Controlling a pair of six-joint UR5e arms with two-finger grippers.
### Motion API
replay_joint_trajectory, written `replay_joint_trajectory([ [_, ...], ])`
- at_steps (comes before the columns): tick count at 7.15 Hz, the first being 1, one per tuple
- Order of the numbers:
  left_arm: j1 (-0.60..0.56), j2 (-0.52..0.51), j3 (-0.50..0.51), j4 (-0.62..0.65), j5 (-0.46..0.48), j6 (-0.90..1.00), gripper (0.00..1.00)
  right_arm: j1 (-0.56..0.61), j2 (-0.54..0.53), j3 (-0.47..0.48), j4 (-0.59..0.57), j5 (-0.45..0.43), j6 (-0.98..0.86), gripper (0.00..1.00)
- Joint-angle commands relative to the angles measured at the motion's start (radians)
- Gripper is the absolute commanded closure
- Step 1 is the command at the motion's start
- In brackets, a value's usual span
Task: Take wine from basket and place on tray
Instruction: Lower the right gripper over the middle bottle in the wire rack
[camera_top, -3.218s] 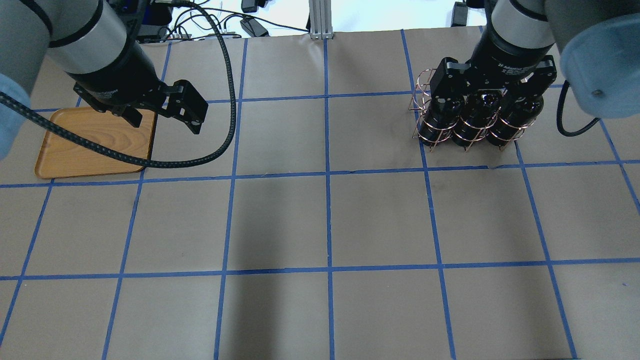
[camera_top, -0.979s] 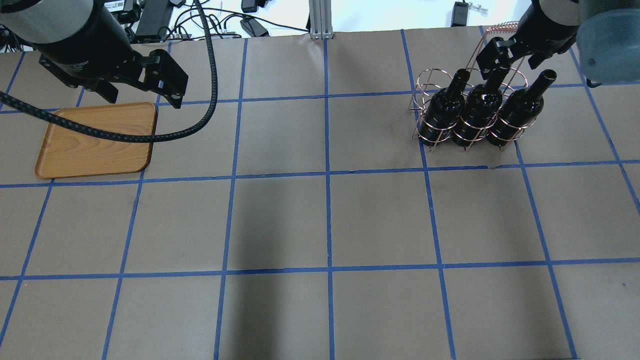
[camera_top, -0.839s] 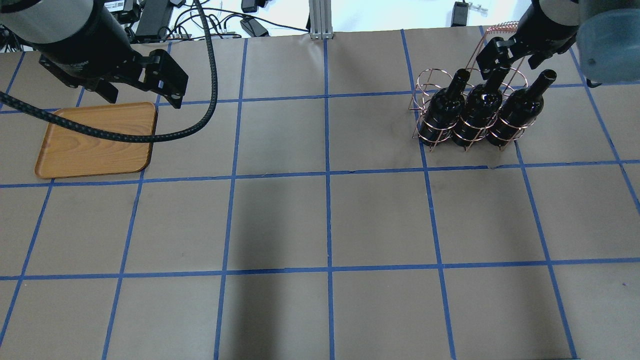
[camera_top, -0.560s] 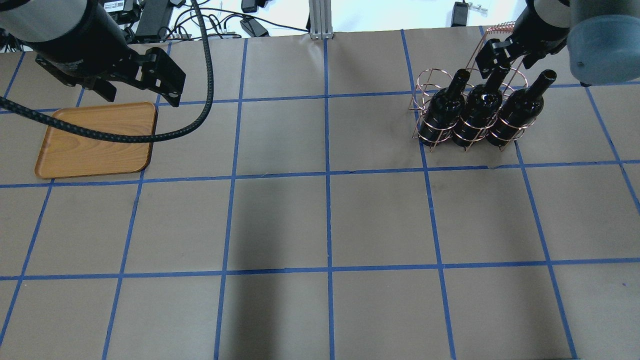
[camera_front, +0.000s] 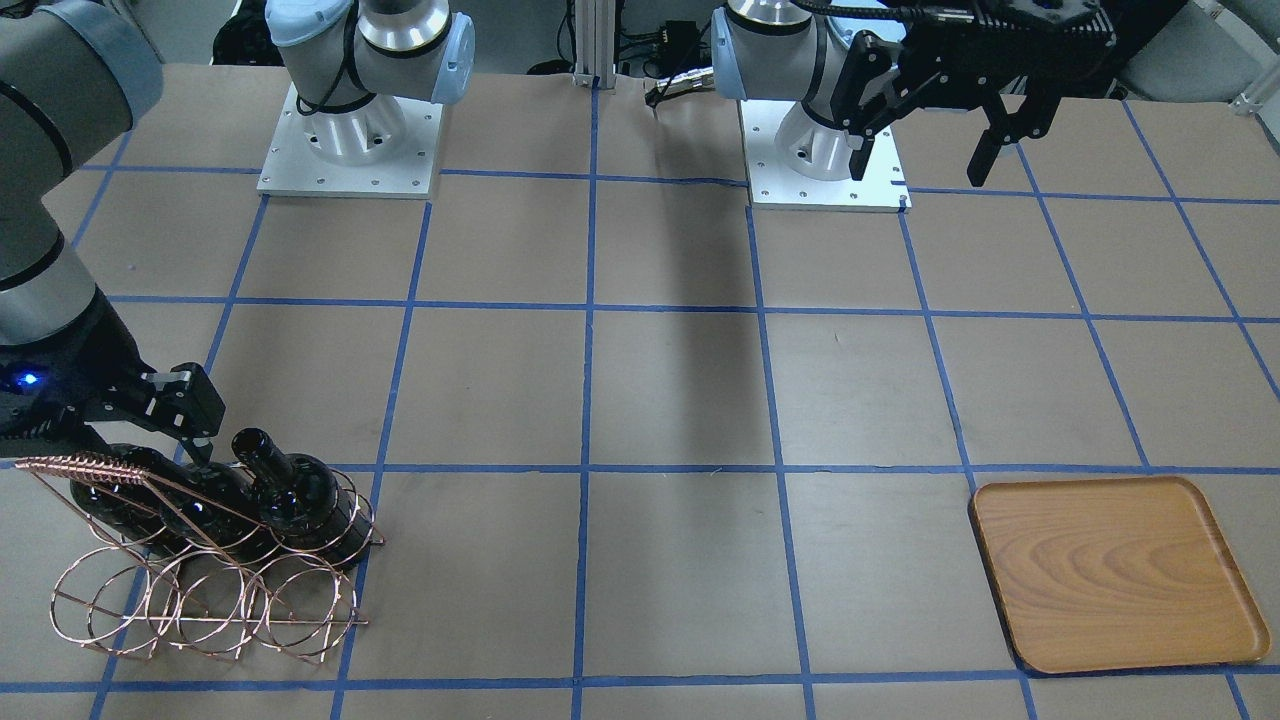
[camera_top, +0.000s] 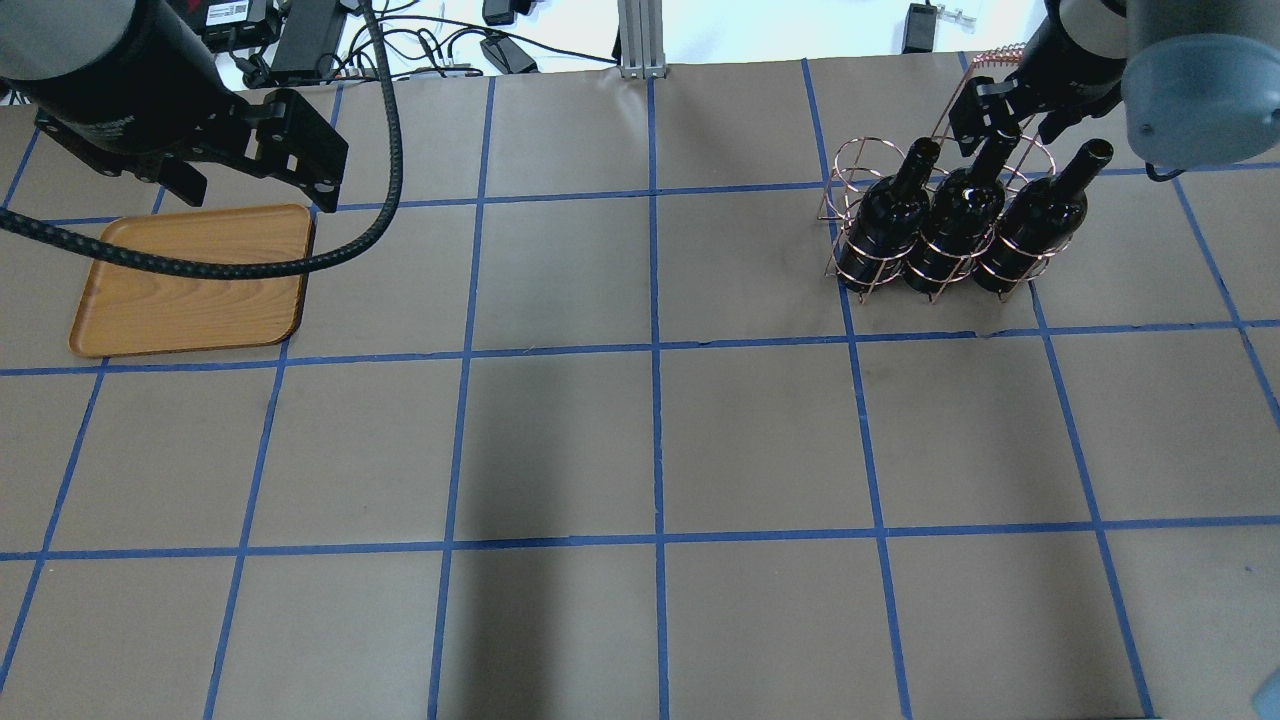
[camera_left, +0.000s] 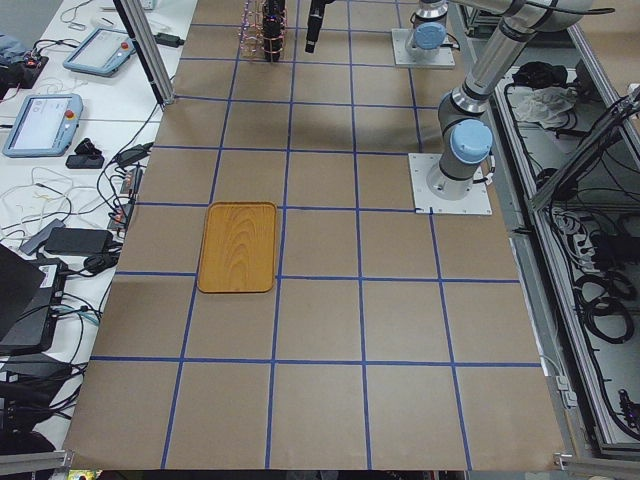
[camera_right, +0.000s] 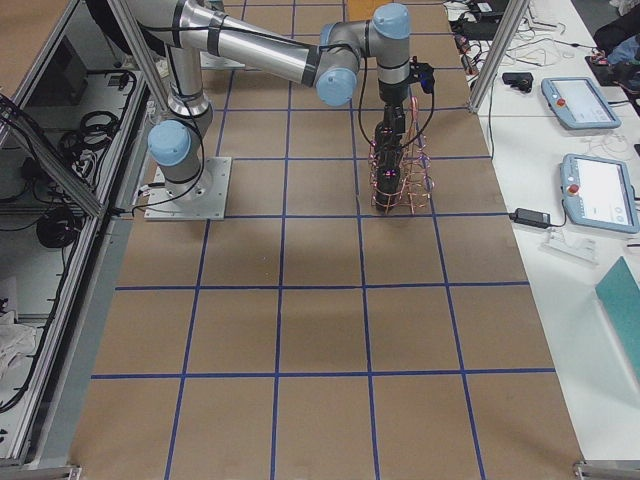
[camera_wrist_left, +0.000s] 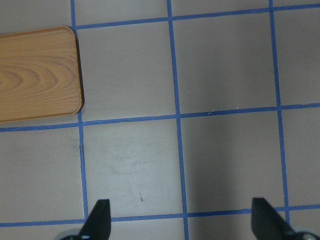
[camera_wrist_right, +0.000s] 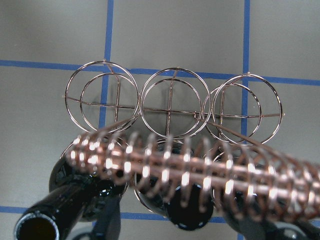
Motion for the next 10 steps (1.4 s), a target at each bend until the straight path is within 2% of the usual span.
replay_joint_trajectory([
  [1, 0.024, -0.043, 0.075, -0.069, -0.013, -0.017, 0.00, 0.000, 0.033, -0.019, 0.000, -0.001, 0.023, 0.15],
  [2, 0.026, -0.076, 0.138, -0.123, -0.028, -0.018, 0.00, 0.000, 0.035, -0.019, 0.000, -0.001, 0.023, 0.27],
  [3, 0.026, -0.090, 0.155, -0.129, -0.031, -0.018, 0.00, 0.000, 0.039, -0.019, 0.000, -0.002, 0.024, 0.34],
  [4, 0.026, -0.097, 0.158, -0.131, -0.031, -0.018, 0.00, 0.000, 0.046, -0.019, 0.000, -0.004, 0.044, 0.37],
  [6, 0.015, -0.092, 0.129, -0.137, -0.039, -0.017, 0.00, 0.000, 0.047, -0.019, 0.001, -0.013, 0.070, 0.35],
  [7, 0.021, -0.091, 0.125, -0.136, -0.073, -0.017, 0.00, 0.000, 0.050, -0.019, 0.004, -0.033, 0.093, 0.35],
  [10, 0.021, -0.063, 0.074, -0.129, -0.059, -0.012, 0.00, 0.000, 0.056, -0.021, 0.012, -0.050, 0.133, 0.35],
])
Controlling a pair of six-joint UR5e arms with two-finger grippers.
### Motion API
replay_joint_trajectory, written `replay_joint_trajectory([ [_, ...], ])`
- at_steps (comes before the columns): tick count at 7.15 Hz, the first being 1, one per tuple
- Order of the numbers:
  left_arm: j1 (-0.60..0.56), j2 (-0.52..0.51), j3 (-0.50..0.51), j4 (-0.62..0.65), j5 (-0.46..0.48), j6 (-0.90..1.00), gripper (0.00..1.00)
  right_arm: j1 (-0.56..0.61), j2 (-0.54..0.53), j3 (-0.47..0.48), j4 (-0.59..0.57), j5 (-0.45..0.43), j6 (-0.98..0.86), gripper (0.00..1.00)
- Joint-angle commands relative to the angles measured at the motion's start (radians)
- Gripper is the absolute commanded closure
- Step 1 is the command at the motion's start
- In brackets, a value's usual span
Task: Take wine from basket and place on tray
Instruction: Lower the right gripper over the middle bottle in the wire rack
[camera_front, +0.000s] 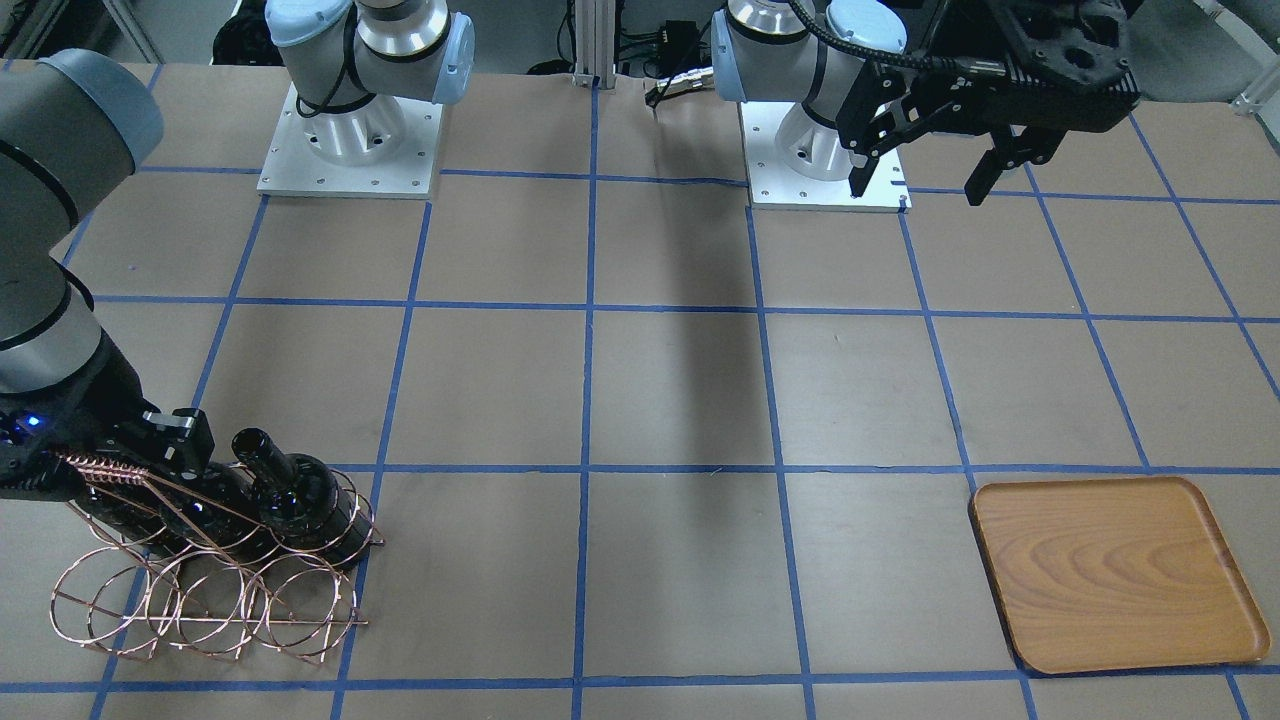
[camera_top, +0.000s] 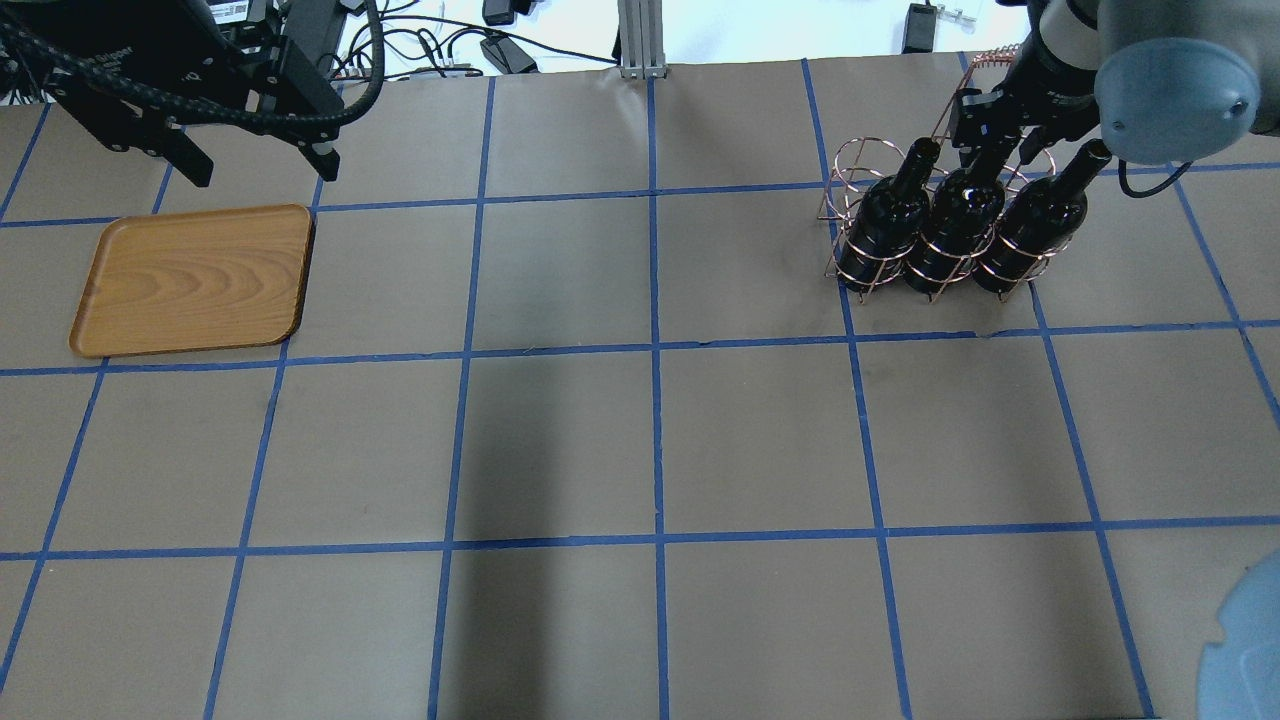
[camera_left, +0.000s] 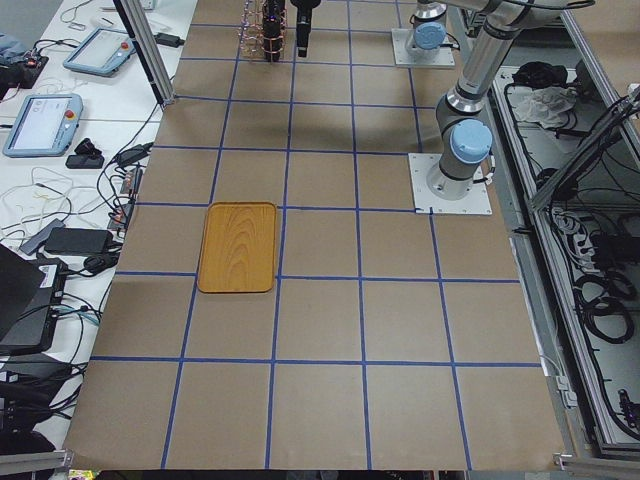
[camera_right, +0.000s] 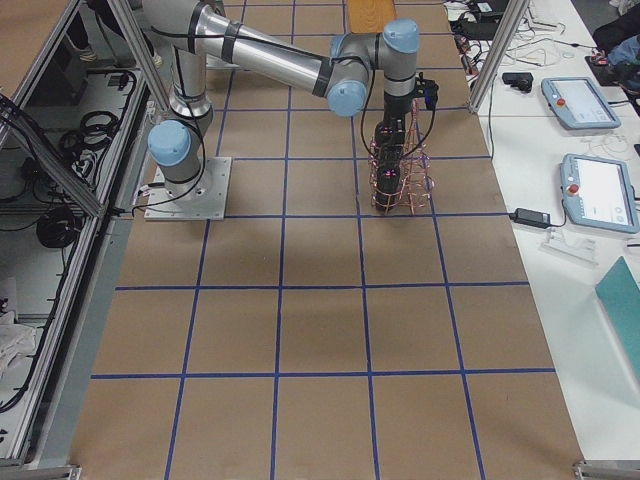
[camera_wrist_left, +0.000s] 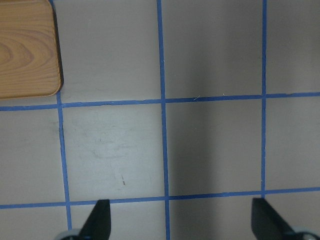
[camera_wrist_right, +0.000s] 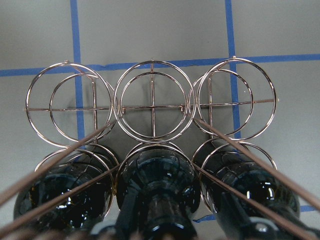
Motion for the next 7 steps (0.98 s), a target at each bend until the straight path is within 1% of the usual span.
replay_joint_trajectory([
  [1, 0.003, 0.027, -0.020, 0.005, 0.008, -0.001, 0.00, 0.000, -0.001, -0.001, 0.011, 0.002, 0.038, 0.35],
  [3, 0.003, 0.021, -0.023, 0.011, 0.005, 0.002, 0.00, 0.002, -0.002, -0.001, 0.025, 0.013, 0.039, 0.35],
  [4, 0.000, 0.000, -0.023, 0.022, -0.006, -0.007, 0.00, 0.005, -0.002, -0.001, 0.026, 0.013, 0.050, 0.35],
  [5, 0.002, 0.010, -0.023, 0.037, 0.000, 0.007, 0.00, 0.005, -0.002, -0.001, 0.028, 0.013, 0.053, 0.38],
  [6, 0.000, 0.025, -0.025, 0.023, 0.006, 0.013, 0.00, 0.005, -0.001, -0.001, 0.028, 0.014, 0.052, 0.55],
  [7, 0.000, 0.025, -0.031, 0.028, 0.003, 0.013, 0.00, 0.005, 0.001, -0.001, 0.025, 0.018, 0.052, 0.60],
])
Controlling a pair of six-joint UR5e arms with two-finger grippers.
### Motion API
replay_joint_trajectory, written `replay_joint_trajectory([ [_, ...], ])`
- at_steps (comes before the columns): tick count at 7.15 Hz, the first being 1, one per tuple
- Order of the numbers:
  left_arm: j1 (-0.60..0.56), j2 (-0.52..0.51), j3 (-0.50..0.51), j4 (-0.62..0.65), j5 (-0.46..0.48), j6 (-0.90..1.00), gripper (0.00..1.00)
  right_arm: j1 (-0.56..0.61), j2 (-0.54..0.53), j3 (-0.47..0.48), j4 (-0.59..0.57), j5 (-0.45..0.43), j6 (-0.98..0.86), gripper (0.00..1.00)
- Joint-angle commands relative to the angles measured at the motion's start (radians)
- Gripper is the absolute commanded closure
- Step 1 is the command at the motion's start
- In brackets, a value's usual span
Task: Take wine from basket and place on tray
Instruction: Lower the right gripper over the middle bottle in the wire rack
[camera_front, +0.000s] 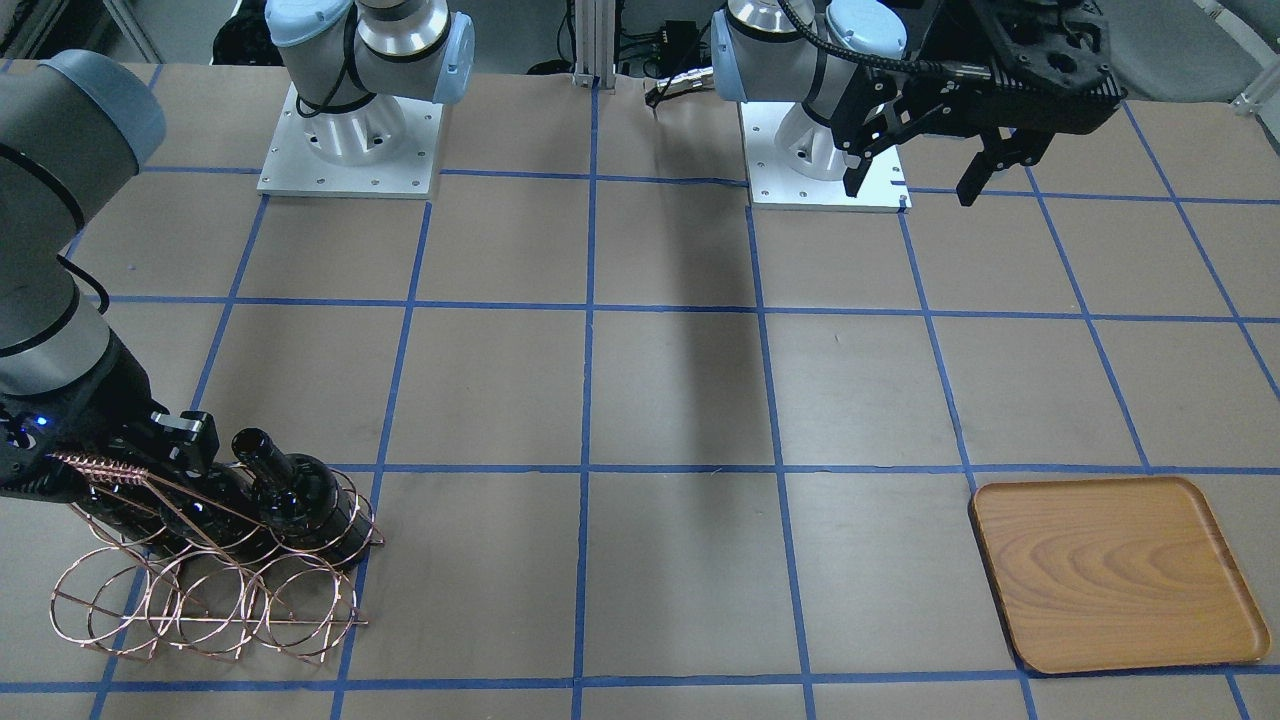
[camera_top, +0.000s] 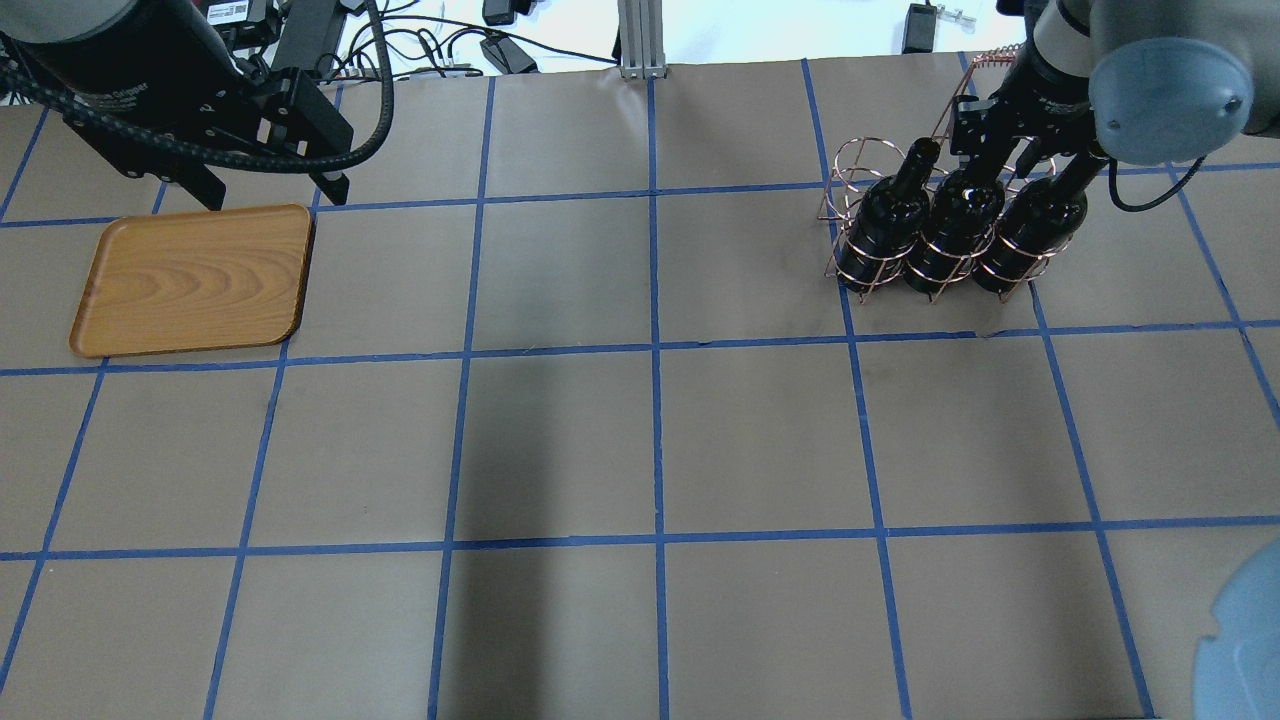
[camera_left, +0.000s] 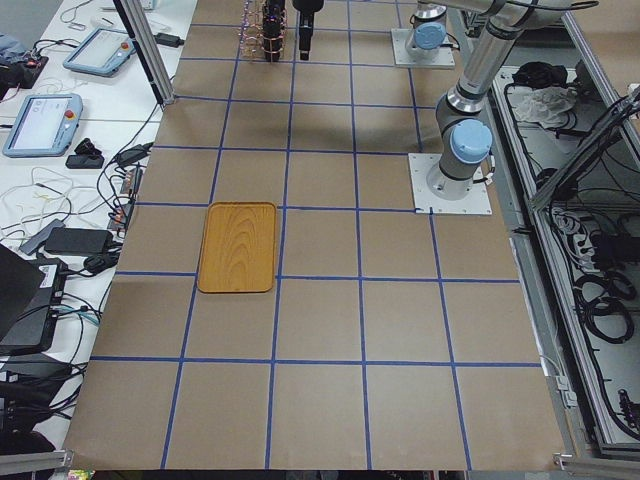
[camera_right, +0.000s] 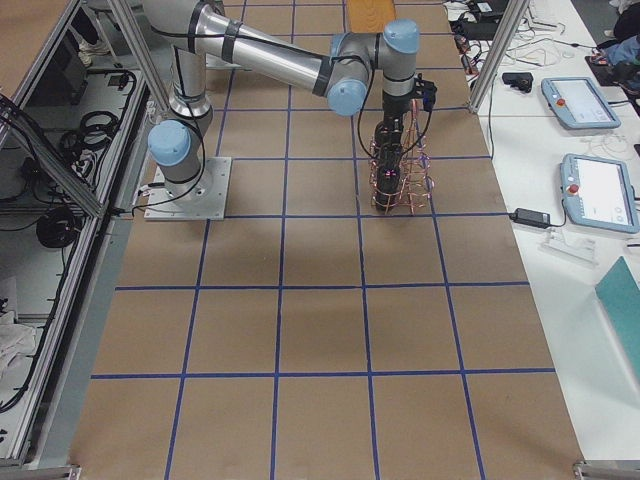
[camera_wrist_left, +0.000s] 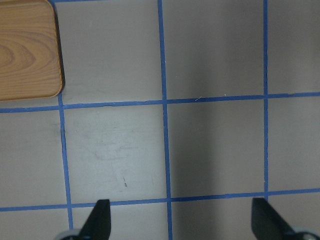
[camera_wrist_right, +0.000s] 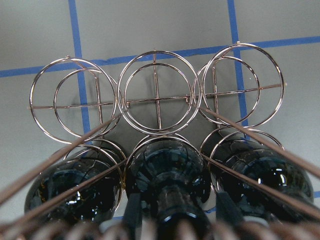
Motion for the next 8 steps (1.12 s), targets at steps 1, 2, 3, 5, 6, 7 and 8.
replay_joint_trajectory([
  [1, 0.000, 0.005, -0.011, 0.003, 0.002, 0.003, 0.00, 0.000, 0.005, -0.020, -0.002, 0.003, 0.000, 0.59],
  [2, -0.002, 0.013, -0.013, 0.000, 0.002, 0.003, 0.00, 0.000, 0.017, -0.040, 0.007, 0.003, 0.000, 0.58],
  [3, -0.001, 0.019, -0.023, 0.001, 0.002, 0.006, 0.00, 0.000, 0.017, -0.041, 0.015, 0.003, 0.000, 0.58],
  [5, -0.002, 0.019, -0.045, 0.010, -0.011, 0.009, 0.00, 0.000, 0.017, -0.041, 0.016, 0.004, 0.000, 0.57],
  [6, -0.001, 0.019, -0.045, 0.010, -0.011, 0.009, 0.00, 0.000, 0.017, -0.041, 0.016, 0.004, 0.000, 0.57],
  [7, 0.000, 0.021, -0.045, 0.010, -0.011, 0.009, 0.00, 0.000, 0.017, -0.041, 0.016, 0.004, 0.000, 0.72],
  [8, 0.000, 0.019, -0.046, 0.010, -0.011, 0.011, 0.00, 0.000, 0.017, -0.041, 0.030, 0.004, 0.000, 1.00],
])
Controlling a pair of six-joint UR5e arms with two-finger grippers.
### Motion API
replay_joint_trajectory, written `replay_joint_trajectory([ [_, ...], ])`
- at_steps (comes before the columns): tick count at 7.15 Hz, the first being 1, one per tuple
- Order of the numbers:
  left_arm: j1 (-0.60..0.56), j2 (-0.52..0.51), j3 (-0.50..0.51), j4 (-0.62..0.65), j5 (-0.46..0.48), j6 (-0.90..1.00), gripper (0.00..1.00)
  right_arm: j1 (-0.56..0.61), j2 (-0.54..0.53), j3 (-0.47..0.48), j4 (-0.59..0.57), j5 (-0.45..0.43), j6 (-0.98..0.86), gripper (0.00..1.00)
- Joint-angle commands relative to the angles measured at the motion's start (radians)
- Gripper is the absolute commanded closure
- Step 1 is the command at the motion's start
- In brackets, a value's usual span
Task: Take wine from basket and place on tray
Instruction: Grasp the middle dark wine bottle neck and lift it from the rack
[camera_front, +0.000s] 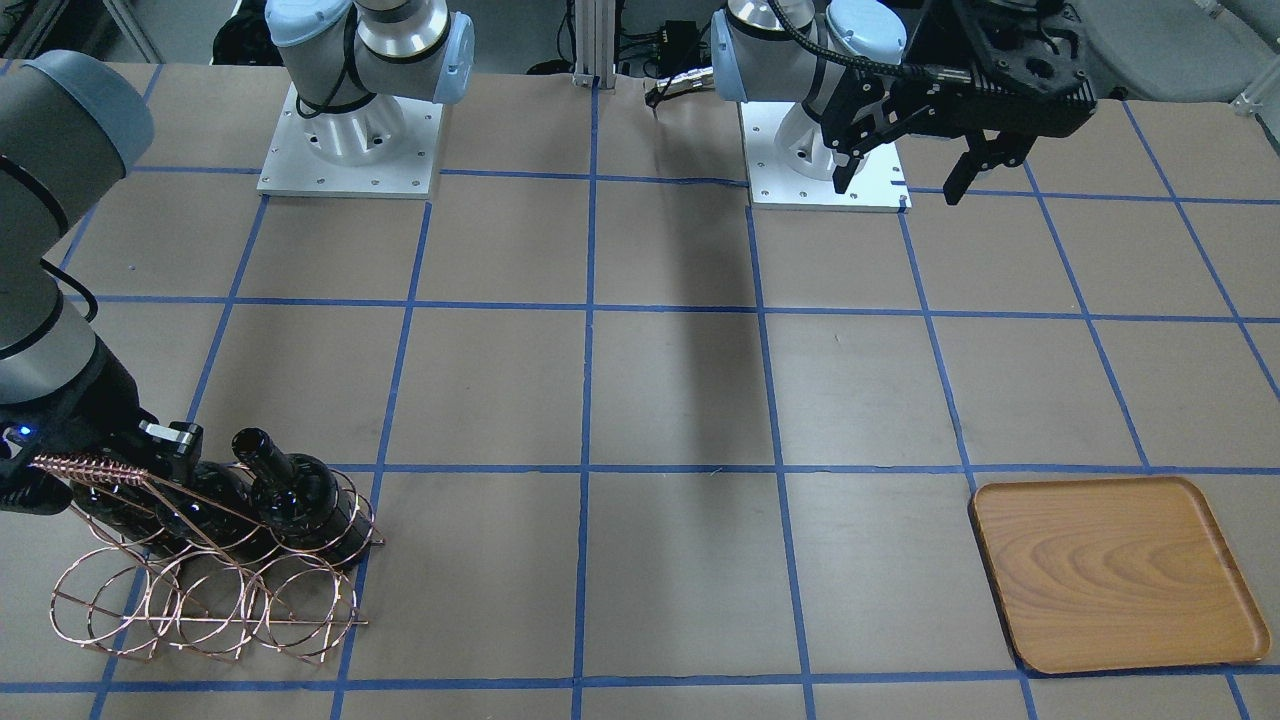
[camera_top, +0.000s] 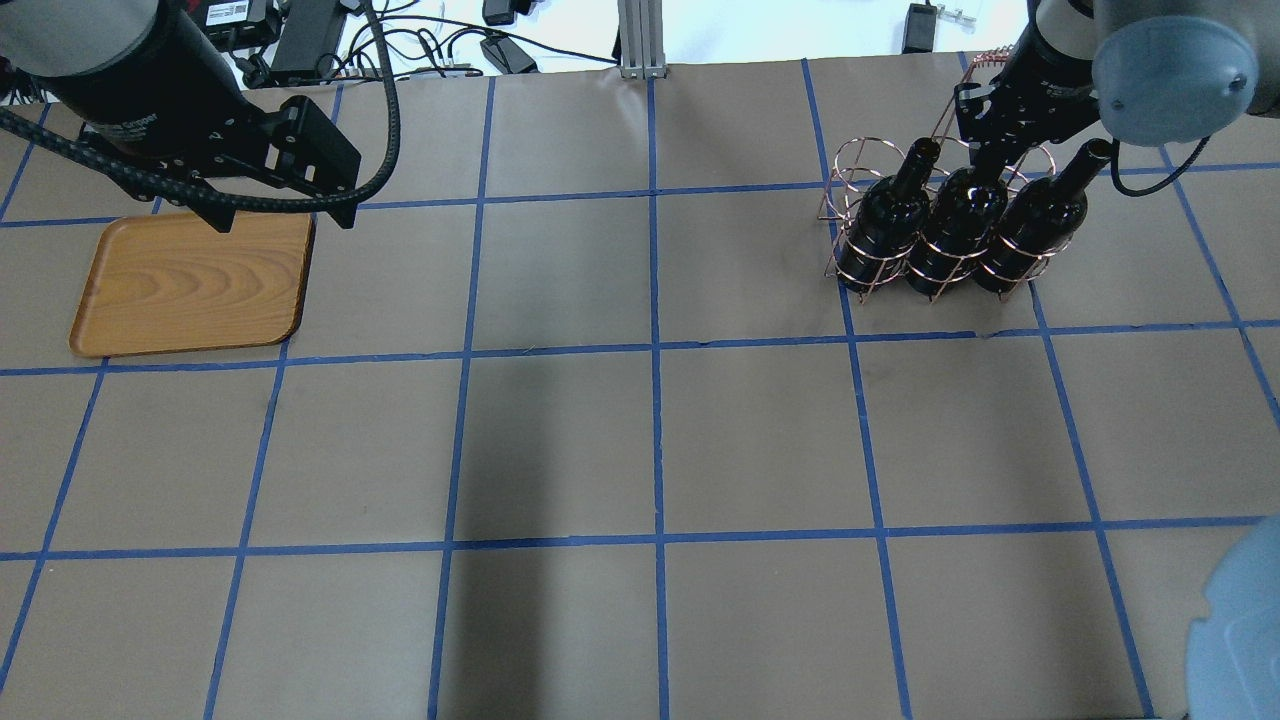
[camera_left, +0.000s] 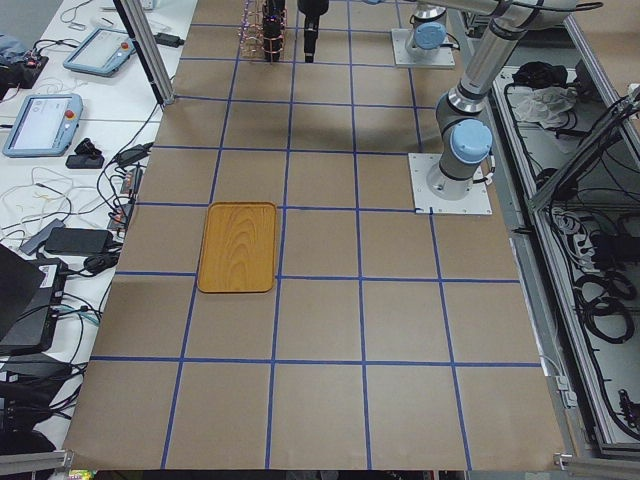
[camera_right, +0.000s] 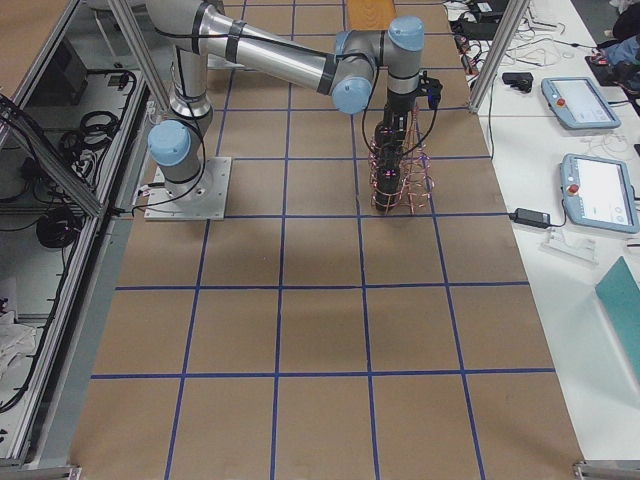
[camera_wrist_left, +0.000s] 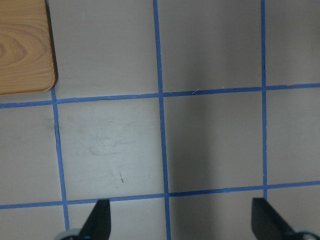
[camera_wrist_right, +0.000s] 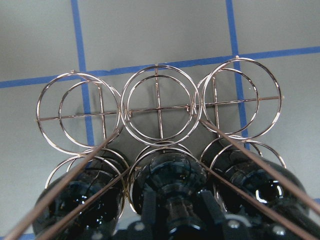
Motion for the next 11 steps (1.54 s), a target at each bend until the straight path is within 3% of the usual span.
replay_joint_trajectory([
  [1, 0.000, -0.001, -0.002, 0.000, 0.001, 0.001, 0.00, 0.000, 0.000, -0.001, 0.023, 0.000, 0.000, 1.00],
  [3, 0.000, -0.001, -0.002, 0.000, 0.003, 0.000, 0.00, 0.001, -0.004, -0.026, 0.055, 0.000, -0.008, 1.00],
  [6, -0.001, -0.001, -0.003, 0.002, 0.001, -0.002, 0.00, 0.014, -0.014, -0.141, 0.202, 0.000, -0.020, 1.00],
  [9, 0.000, -0.001, -0.005, 0.005, 0.003, -0.005, 0.00, 0.029, -0.076, -0.185, 0.339, -0.002, -0.023, 1.00],
  [11, 0.000, -0.001, -0.005, 0.008, 0.001, -0.010, 0.00, 0.029, -0.083, -0.187, 0.354, -0.002, -0.041, 1.00],
])
